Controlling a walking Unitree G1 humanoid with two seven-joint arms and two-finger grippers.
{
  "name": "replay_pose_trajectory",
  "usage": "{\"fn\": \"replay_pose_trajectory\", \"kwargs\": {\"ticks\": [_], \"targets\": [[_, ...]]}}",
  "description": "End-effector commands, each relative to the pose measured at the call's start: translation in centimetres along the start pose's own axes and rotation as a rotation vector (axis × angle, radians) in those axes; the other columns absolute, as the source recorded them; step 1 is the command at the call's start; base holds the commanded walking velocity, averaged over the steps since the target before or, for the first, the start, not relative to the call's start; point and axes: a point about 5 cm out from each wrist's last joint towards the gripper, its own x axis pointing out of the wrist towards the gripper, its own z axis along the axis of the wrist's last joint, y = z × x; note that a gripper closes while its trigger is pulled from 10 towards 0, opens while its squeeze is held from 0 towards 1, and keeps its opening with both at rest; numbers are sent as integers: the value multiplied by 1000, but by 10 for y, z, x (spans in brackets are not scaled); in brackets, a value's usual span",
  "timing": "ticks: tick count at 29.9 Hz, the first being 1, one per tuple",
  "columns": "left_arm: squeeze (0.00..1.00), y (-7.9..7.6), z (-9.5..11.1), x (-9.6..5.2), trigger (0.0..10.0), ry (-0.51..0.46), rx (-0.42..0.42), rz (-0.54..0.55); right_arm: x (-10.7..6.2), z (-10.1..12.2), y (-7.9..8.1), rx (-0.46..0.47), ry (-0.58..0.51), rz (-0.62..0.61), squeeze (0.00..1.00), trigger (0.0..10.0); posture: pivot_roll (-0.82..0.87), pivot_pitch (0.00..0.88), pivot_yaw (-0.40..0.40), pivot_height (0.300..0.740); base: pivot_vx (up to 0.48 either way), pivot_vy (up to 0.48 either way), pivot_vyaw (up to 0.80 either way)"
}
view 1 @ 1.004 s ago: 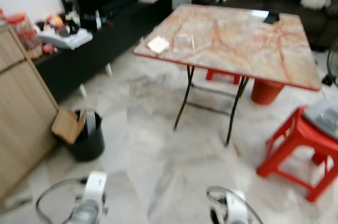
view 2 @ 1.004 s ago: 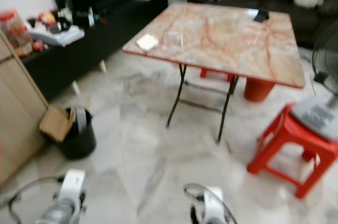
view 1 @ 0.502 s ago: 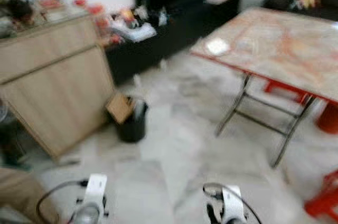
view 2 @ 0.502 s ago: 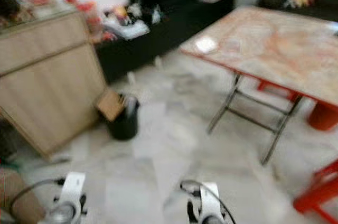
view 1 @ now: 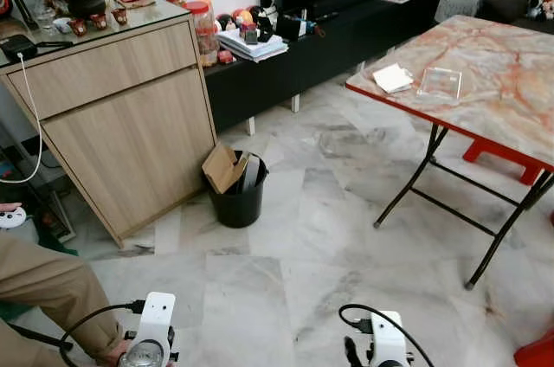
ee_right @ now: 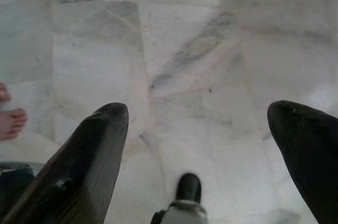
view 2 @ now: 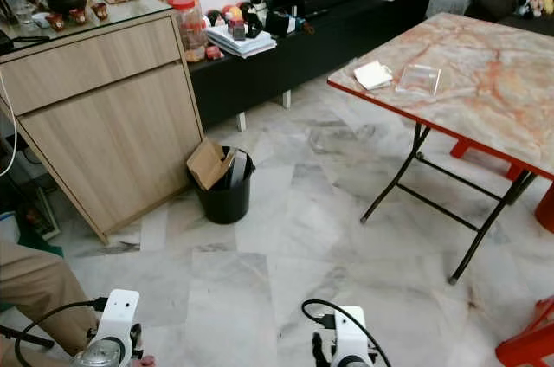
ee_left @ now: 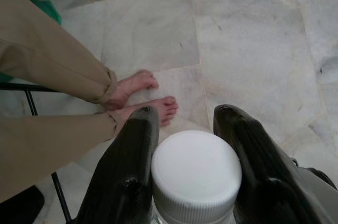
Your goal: Picking trash to rubbish bin
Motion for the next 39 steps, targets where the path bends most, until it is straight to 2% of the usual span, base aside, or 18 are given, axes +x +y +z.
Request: {"fn": "replay_pose_trajectory", "kwargs": {"ticks": [1,9,25,33,39], "targets": [[0,3,3,1,10000,-1,-12,20,2,6,5,-1,-18,10,0,10000,-68,21,29,740,405,0,0],[0,4,4,1,10000,-5,-15,26,2,7,5,-2,-25,9,0,10000,-60,33,26,740,407,0,580],[0,5,7,2,10000,-15,-17,29,2,9,5,-15,-30,4,0,10000,-57,33,27,740,413,0,90],[0,5,8,2,10000,-15,-21,33,3,11,7,-28,-35,11,0,10000,-56,32,27,740,414,0,741],[0,6,7,2,10000,-14,-23,36,3,11,6,16,-39,2,0,10000,-56,32,27,740,418,0,0]]}}
